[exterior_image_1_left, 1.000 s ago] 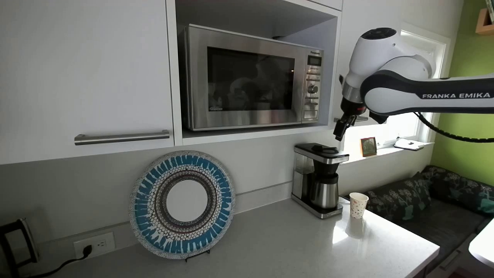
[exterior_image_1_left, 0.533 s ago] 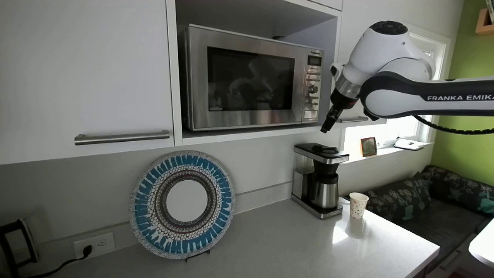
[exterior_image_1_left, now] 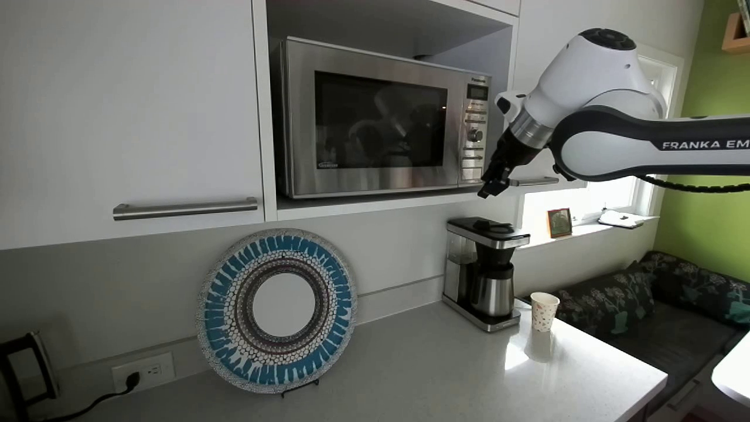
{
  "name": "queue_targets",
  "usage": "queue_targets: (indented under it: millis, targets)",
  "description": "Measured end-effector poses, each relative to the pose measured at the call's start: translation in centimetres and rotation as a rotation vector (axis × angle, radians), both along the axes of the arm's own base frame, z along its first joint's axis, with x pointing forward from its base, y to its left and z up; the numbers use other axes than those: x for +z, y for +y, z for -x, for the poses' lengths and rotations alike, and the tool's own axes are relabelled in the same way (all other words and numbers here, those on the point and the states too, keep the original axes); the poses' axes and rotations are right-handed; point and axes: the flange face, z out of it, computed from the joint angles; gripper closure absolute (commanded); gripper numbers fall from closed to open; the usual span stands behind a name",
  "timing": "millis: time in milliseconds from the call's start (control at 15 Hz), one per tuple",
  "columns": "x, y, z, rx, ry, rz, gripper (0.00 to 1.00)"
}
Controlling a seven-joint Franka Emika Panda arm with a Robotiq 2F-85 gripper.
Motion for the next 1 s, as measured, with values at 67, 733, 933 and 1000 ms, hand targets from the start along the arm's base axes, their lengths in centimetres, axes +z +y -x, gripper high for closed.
queue_targets:
  millis: [67,733,933,1000]
  targets:
    - [-0.4,0.0,0.0,0.014,0.013,0.004,0.62]
    - [0.7,-0.1,0.2,0.057,-0.042,0.116,1.00]
    - [0.8,0.1,0.7,0.132,-0.079,0.209,1.00]
    - [0.6,0.3,0.9,0.155,-0.091,0.226,1.00]
